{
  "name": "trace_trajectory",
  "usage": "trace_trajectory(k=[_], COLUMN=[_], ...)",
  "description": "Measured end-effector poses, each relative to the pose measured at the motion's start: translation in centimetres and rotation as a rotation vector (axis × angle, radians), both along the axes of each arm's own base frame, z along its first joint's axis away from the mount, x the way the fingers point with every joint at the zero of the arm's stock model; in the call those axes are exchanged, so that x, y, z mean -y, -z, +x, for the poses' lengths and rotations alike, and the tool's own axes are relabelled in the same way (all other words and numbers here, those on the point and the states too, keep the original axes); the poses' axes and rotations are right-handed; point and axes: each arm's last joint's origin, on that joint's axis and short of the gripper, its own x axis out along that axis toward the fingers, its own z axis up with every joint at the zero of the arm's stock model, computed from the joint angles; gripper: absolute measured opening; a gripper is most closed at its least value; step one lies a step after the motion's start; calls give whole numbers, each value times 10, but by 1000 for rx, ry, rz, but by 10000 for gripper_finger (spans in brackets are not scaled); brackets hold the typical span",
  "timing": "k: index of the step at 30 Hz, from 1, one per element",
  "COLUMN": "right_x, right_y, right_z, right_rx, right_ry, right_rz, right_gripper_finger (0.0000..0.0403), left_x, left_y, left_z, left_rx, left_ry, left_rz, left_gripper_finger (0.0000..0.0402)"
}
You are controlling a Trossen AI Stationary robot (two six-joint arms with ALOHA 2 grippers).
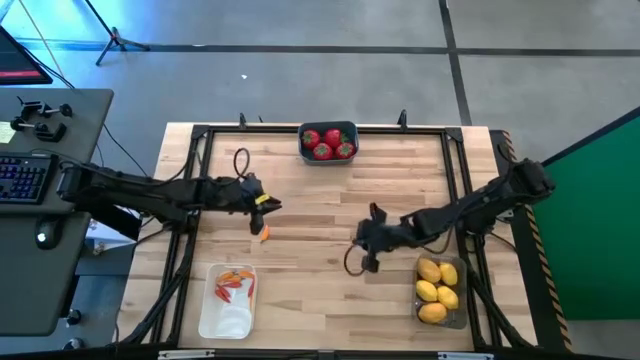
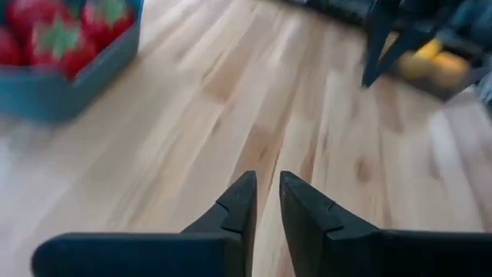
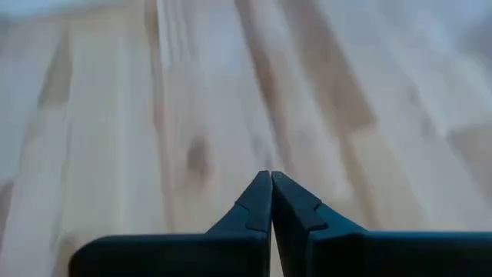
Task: Sort produce into baskets
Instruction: Put the orange chili pepper into the white bin
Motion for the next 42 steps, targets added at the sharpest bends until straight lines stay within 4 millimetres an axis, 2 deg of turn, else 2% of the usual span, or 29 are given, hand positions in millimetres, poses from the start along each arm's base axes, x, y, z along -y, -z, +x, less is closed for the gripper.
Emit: trace_trajectory(k=[6,12,22,26,34,42], right_x=[24,33,33,33,33,33], right_y=[2,1,1,1,1,1], right_z=[9,12,12,12,12,12], right_rx=[168,200,199,199,199,199], right_ry=[11,14,6,6,-5,-5], right_rz=[-43,-71,-81,-81,-95,-95], right_gripper_finger=[0,0,0,0,0,0], left_x=[5,13,22,23,24,25], left_y=[-12,-17,15,30,54,58], left_z=[-3,0,17,23,31,32], left_rx=[-219,-360,-579,-656,-765,-781], left_ry=[-121,-207,-328,-348,-392,-392], left_rz=[-79,-265,-373,-392,-397,-398], left_gripper_finger=[31,46,132,150,148,128])
